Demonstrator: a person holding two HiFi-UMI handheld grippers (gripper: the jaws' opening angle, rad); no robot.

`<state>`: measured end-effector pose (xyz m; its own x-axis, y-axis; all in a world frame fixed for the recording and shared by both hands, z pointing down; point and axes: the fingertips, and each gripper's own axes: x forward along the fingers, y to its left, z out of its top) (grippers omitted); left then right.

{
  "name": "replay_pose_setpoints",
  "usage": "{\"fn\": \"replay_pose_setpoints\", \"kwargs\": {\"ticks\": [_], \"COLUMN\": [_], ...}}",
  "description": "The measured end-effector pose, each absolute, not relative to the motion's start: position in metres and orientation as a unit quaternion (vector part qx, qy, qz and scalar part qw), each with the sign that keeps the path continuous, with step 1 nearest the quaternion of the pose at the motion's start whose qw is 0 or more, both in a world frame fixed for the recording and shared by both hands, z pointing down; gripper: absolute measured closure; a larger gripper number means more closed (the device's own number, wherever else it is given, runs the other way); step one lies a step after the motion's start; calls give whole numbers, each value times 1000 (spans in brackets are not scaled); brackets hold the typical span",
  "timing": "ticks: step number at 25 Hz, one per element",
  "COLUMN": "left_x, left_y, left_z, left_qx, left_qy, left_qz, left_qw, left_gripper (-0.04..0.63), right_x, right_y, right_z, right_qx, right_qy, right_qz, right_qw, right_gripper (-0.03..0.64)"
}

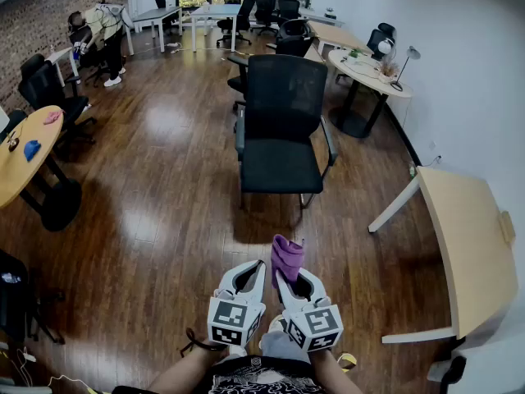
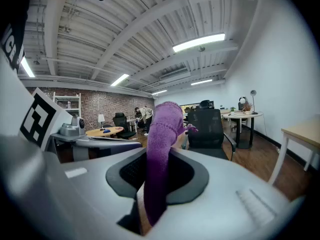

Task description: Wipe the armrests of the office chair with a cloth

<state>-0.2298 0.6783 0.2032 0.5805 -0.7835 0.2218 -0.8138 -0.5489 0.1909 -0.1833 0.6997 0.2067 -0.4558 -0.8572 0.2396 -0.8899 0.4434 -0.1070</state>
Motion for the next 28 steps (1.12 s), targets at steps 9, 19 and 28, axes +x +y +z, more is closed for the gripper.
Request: {"fn": "replay_pose_setpoints", "kwargs": {"ticks": [9, 19, 28], "left_x": [-213, -152, -110], "left_y": [589, 448, 364], "left_z": [214, 206, 208], "left_qx": [873, 856, 844], "left_qy": [-470, -496, -514], "left_qz": [58, 73, 85], "left_qw": [120, 129, 125], "left_gripper": [592, 592, 592], "right_x": [-162, -109, -63], "right_y": [607, 471, 381], "right_z": [215, 204, 205], "right_qx": [498, 463, 437], "right_qy": [-859, -878, -891], "right_qz": [98, 100, 100], "right_qw": [69, 66, 68], "right_gripper": [541, 541, 541]}}
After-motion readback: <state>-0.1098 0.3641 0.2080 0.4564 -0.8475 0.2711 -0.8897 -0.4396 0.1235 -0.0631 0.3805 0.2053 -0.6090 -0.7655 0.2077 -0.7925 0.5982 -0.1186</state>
